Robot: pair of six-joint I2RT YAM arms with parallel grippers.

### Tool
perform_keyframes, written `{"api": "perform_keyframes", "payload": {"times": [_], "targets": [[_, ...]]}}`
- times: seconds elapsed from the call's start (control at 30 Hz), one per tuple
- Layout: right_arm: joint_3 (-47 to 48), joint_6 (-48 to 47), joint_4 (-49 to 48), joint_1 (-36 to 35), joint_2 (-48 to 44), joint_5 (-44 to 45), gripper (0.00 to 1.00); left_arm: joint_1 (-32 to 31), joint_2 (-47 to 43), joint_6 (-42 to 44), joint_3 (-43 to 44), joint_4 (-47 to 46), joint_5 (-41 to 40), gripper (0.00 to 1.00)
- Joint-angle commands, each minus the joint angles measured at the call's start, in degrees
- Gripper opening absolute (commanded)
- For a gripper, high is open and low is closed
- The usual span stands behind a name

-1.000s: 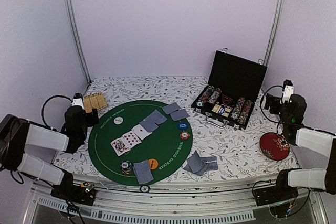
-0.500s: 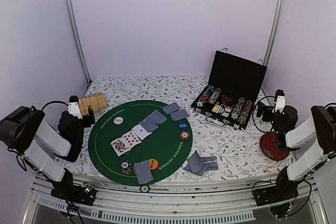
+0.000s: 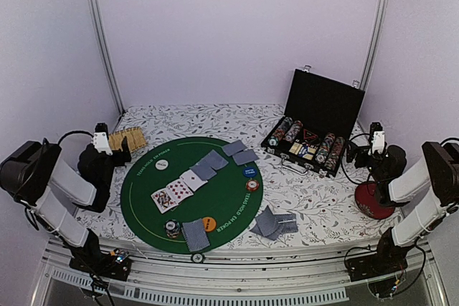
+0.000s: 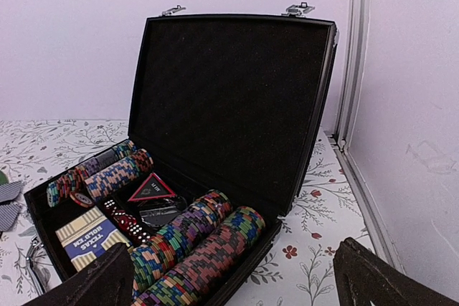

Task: Distribute texas hold em gaming equipment
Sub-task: Reset both arms

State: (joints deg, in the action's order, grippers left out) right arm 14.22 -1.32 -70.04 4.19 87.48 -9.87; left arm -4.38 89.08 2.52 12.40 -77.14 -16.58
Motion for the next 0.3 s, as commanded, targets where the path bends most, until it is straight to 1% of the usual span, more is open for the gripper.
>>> {"api": "perform_keyframes", "payload": {"times": [0.0, 0.27], "targets": [[0.6, -0.5, -1.9, 0.0, 0.4, -1.2, 0.99, 0.7, 0.1, -0.4, 0.9, 0.3, 1.6, 0.98], [0.6, -0.6, -2.0, 0.1, 0.5, -1.3, 0.99, 0.7, 0.1, -0.4, 0.9, 0.4, 1.6, 0.98]]}}
